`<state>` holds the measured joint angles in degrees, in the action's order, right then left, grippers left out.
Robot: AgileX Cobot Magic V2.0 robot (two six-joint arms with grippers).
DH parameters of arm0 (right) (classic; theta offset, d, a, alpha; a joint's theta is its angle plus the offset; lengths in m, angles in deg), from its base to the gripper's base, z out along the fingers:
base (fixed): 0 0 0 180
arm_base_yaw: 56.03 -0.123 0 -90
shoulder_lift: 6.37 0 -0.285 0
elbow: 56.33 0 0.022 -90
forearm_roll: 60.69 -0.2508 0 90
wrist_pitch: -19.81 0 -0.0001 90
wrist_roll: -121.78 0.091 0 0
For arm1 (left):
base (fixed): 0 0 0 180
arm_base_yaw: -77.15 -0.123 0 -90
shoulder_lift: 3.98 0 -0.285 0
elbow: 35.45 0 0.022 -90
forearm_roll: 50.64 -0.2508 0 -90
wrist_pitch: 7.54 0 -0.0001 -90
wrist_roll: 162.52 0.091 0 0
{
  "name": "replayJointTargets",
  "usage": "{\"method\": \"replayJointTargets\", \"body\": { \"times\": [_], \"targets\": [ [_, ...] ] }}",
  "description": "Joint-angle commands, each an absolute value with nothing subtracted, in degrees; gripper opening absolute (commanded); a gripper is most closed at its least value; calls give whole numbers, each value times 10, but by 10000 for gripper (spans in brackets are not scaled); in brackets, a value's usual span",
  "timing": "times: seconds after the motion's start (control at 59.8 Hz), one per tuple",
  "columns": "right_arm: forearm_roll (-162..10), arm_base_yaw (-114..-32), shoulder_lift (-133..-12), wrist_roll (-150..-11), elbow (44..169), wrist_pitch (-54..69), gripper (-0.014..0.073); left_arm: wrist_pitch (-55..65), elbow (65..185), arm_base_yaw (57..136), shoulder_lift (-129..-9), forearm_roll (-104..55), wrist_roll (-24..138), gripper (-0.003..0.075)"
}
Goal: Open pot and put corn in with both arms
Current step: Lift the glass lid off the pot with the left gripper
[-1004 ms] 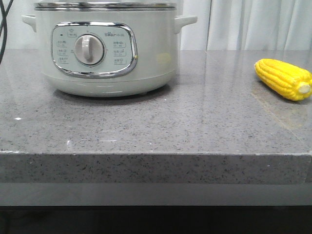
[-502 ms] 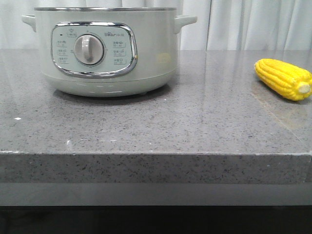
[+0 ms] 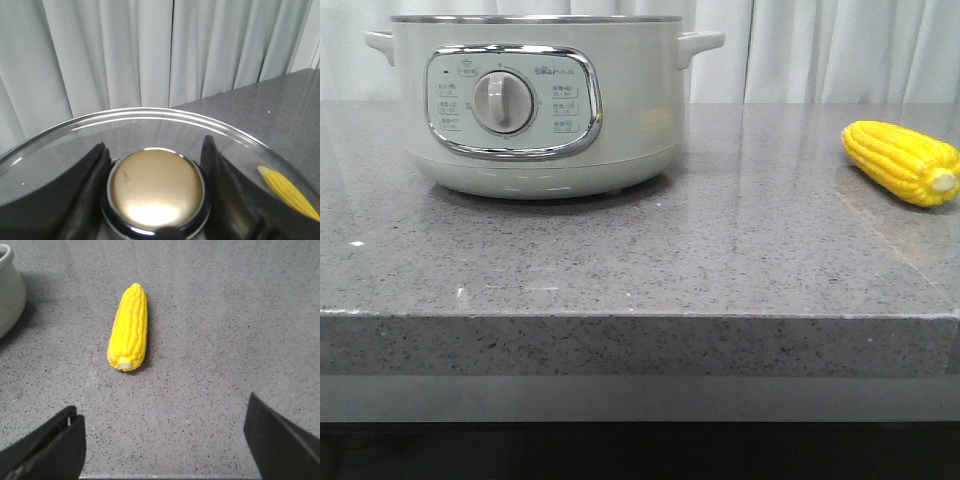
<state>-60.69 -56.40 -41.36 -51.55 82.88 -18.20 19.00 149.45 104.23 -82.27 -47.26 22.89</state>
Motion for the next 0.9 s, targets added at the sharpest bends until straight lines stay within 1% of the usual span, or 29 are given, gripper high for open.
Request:
{"method": "replayJointTargets", "body": {
  "times": [0.0,0.151,0.619,0.887],
  "targets": [
    [-598,-561,-421,-518,848,-141,650,135,1501,1046,-765,-476,227,219],
    [-598,-561,-421,-518,848,-145,650,142,1439,1046,-698,-476,227,219],
    [-598,-561,-421,-518,848,-149,650,144,1181,1046,-447,-443,224,219],
    [-598,-561,-421,-518,848,-162,650,145,1103,1046,-372,-417,224,219]
  ]
}}
